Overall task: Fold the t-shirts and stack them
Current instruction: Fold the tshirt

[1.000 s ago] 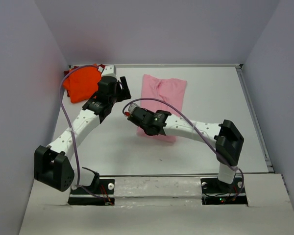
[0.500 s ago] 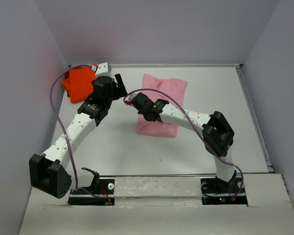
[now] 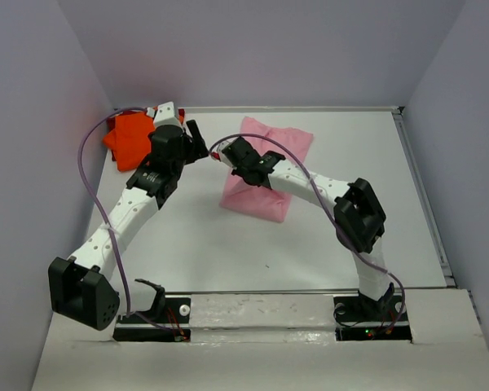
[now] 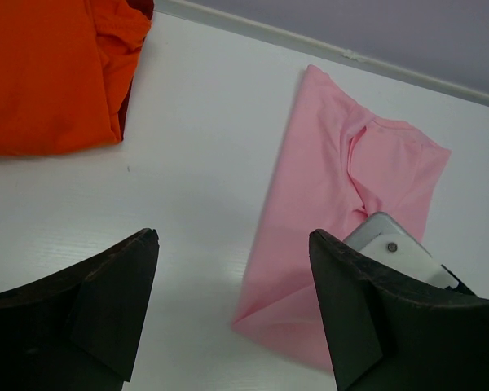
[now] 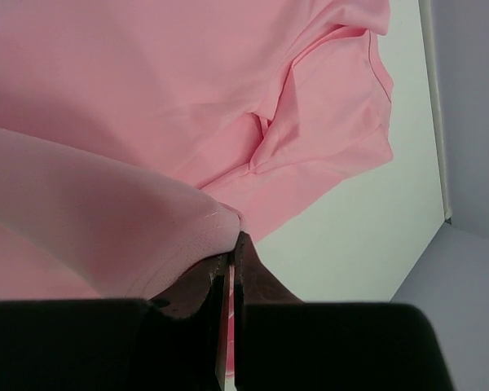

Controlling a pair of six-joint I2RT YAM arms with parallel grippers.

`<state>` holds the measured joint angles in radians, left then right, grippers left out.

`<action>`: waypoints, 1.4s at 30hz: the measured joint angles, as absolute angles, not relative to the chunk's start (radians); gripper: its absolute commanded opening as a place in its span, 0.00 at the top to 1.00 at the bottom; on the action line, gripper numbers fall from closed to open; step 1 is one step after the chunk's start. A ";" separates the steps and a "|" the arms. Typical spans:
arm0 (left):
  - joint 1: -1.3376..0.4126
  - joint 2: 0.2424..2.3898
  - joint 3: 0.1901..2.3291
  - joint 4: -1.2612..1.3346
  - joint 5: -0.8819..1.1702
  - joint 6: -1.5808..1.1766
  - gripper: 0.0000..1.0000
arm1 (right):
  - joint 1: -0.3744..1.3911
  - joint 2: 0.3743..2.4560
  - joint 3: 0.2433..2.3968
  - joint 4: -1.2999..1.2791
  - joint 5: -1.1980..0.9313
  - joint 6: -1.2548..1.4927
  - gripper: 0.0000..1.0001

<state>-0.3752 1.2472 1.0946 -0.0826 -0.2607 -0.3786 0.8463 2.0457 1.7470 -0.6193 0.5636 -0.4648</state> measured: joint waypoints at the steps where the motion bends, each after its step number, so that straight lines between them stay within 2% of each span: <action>1: -0.376 1.247 1.095 -0.087 -0.258 -0.378 0.16 | 0.835 2.056 1.755 -0.619 0.563 -0.464 1.00; 16: -0.356 1.247 1.095 -0.097 -0.217 -0.379 0.16 | 0.754 2.083 1.910 -0.618 0.553 -0.468 1.00; 30: -0.356 1.247 1.095 -0.097 -0.202 -0.379 0.16 | 0.656 2.299 1.991 -0.564 0.530 -0.476 1.00; 31: -0.356 1.247 1.095 -0.097 -0.197 -0.379 0.16 | 0.648 2.317 2.003 -0.562 0.527 -0.475 0.98; 32: -0.356 1.247 1.095 -0.097 -0.193 -0.379 0.16 | 0.641 2.334 2.015 -0.558 0.522 -0.475 0.85; 35: -0.356 1.248 1.095 -0.096 -0.184 -0.379 0.16 | 0.619 2.366 2.042 -0.552 0.503 -0.464 0.66; 36: -0.356 1.247 1.095 -0.096 -0.182 -0.379 0.16 | 0.608 2.379 2.056 -0.548 0.498 -0.464 0.49; 38: -0.356 1.248 1.095 -0.096 -0.177 -0.379 0.16 | 0.595 2.390 2.072 -0.540 0.496 -0.462 0.47; 39: -0.356 1.248 1.095 -0.096 -0.176 -0.379 0.16 | 0.590 2.390 2.075 -0.537 0.498 -0.455 0.36; 42: -0.356 1.248 1.095 -0.096 -0.168 -0.379 0.16 | 0.574 2.390 2.088 -0.522 0.498 -0.446 0.33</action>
